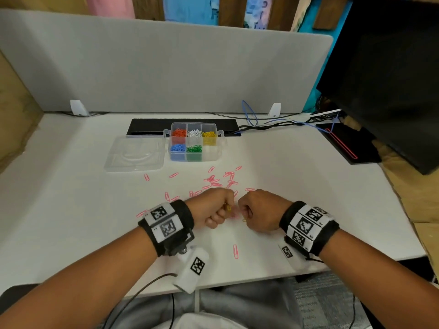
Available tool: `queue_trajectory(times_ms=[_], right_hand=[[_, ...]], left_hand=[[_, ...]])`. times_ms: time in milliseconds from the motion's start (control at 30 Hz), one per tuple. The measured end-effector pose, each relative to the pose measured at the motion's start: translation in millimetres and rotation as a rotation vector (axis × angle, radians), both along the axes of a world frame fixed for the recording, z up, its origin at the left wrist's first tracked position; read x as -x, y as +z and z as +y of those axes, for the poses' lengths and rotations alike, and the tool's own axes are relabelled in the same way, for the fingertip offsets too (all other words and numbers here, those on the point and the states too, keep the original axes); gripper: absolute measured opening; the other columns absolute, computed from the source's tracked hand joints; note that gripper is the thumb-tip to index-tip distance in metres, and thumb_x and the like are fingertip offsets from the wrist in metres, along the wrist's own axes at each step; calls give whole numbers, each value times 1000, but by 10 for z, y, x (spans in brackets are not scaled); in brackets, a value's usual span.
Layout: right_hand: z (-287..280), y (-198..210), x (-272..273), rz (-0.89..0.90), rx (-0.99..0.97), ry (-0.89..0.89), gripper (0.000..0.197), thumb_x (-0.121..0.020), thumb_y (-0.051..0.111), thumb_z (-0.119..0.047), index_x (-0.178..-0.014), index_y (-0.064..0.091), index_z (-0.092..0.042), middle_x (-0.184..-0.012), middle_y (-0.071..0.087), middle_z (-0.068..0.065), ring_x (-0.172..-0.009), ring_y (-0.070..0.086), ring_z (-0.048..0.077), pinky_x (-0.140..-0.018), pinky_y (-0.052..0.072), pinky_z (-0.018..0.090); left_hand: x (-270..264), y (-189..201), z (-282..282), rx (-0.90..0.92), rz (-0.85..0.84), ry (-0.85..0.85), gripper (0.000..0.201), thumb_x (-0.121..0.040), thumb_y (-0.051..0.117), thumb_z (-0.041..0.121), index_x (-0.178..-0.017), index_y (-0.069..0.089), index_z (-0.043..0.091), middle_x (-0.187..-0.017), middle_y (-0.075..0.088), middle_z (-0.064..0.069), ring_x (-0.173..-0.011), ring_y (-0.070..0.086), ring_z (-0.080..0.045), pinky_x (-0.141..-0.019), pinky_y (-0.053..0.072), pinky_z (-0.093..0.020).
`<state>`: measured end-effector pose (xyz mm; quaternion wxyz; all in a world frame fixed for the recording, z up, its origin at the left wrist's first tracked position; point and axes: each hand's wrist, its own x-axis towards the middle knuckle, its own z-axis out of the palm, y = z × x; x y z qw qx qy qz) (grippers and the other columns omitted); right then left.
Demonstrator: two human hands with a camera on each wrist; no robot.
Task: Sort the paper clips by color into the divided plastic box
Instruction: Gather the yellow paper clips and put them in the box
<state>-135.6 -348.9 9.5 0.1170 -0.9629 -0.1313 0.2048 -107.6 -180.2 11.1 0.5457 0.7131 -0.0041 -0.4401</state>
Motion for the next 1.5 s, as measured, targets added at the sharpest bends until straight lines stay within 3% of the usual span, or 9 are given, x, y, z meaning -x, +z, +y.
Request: queue_trajectory(times_ms=[133, 333, 467, 567, 733, 967, 1167, 1300, 1500], right_hand=[[20, 24, -52, 21, -126, -80, 15, -76, 59, -4, -79, 63, -19, -76, 60, -6, -70, 54, 12, -68, 50, 31], [281, 362, -238, -67, -743, -180, 18, -79, 70, 8, -82, 66, -10, -69, 57, -3, -58, 51, 4, -60, 45, 18], [501, 369, -391, -77, -804, -194, 12, -82, 76, -3, -83, 65, -9, -72, 62, 3, -61, 59, 17, -59, 53, 31], [469, 263, -511, -236, -809, -304, 12, -82, 78, -16, -81, 66, -12, -79, 65, 2, -56, 56, 4, -58, 47, 22], [101, 95, -528, -354, -945, -482, 16, -85, 77, -16, -74, 67, -10, -70, 66, -5, -61, 56, 3, -64, 46, 22], [-372, -182, -383, -304, -1002, -631, 18, -86, 75, -15, -71, 66, -11, -66, 65, 1, -59, 56, 12, -60, 47, 24], [-470, -290, -391, -292, -1043, -664, 18, -87, 74, -10, -71, 65, -8, -63, 62, -3, -59, 55, 8, -61, 45, 21], [-502, -309, -431, -266, -1054, -661, 19, -87, 72, -6, -70, 64, -5, -58, 61, -8, -55, 53, 4, -59, 43, 15], [-509, -333, -494, -254, -1088, -660, 18, -87, 71, -2, -71, 64, -2, -56, 61, -10, -52, 52, 1, -57, 41, 12]], left_hand=[[-112, -62, 190, 306, 263, 201, 21, -80, 36, 18, -60, 33, 20, -55, 23, 3, -42, 18, -9, -38, 11, -16], [-218, -210, 233, 435, 328, 388, 17, -73, 38, 17, -59, 46, 14, -55, 36, 0, -40, 32, -11, -37, 23, -15], [-269, -242, 154, 503, 339, 410, 26, -88, 38, 20, -76, 58, 9, -60, 52, -7, -46, 55, -16, -38, 43, -17], [-381, -200, 135, 519, 375, 459, 31, -98, 43, 30, -71, 50, 15, -54, 42, 0, -37, 41, -7, -31, 28, -12], [-834, 0, 126, 386, 133, 452, 45, -101, 46, 38, -59, 35, 25, -49, 24, 8, -37, 17, -7, -36, 11, -16], [-1788, 460, -172, 396, -155, 597, 34, -96, 40, 25, -62, 40, 21, -47, 25, 8, -38, 17, -10, -37, 14, -19], [-2345, 431, -392, 439, -144, 824, 34, -89, 45, 22, -55, 39, 21, -51, 35, 4, -44, 27, -13, -43, 24, -20], [-2483, 281, -430, 401, -174, 873, 30, -96, 43, 23, -69, 53, 15, -69, 57, -4, -65, 57, -21, -55, 46, -24], [-2496, 156, -432, 386, -221, 866, 31, -99, 39, 14, -115, 62, -1, -112, 68, -16, -94, 66, -23, -47, 49, -18]])
